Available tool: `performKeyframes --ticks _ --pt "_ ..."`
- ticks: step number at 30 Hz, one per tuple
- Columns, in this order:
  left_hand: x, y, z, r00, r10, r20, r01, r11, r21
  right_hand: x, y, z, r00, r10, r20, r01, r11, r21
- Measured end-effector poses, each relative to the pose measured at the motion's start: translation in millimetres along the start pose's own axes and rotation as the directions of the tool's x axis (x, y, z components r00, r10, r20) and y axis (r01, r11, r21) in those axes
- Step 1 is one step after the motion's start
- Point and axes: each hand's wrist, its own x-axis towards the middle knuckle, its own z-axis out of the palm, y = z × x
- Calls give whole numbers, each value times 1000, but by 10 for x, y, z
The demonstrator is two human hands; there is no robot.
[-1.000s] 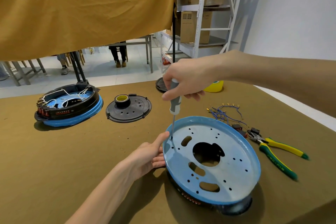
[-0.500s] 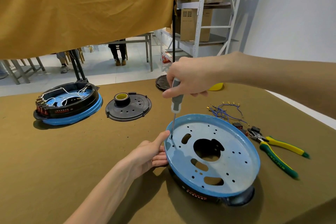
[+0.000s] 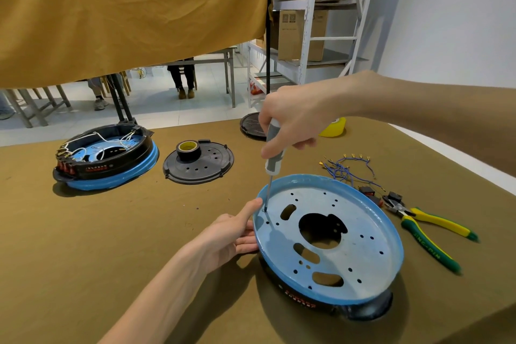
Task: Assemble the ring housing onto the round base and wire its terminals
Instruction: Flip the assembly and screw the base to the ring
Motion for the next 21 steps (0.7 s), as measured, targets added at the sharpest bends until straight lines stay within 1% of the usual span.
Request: performKeyframes --ticks 3,5,7,9,11,13,15,18,21 --pt "3 -5 -8 1000 -5 -3 5 1000 -13 -29 -13 -46 994 -110 28 107 990 89" --pt "-1 -10 -10 1000 -4 -5 4 1000 -25 -42 -5 -67 984 -176 35 174 983 56" --pt "-6 -6 -5 1000 -4 -11 4 999 -32 -48 3 -62 979 -201 28 201 980 3" --pt "-20 0 5 1000 -6 -18 5 1000 -24 -46 14 -27 988 -156 17 155 987 47" --pt "-37 6 19 1000 -2 -16 2 1000 -20 -9 16 25 999 -44 -8 44 995 93" --pt "-49 15 24 1000 0 -21 0 1000 -12 42 5 56 999 22 -27 -21 1000 22" --pt "-55 20 25 1000 -4 -25 4 1000 -1 62 -9 42 999 36 -2 -36 999 8" --pt "-70 19 23 1000 -1 -19 1 1000 3 -1 -3 -33 999 -7 42 4 997 77" --pt "-72 16 29 1000 8 -18 -8 1000 5 -47 15 -40 999 -30 43 29 999 35"
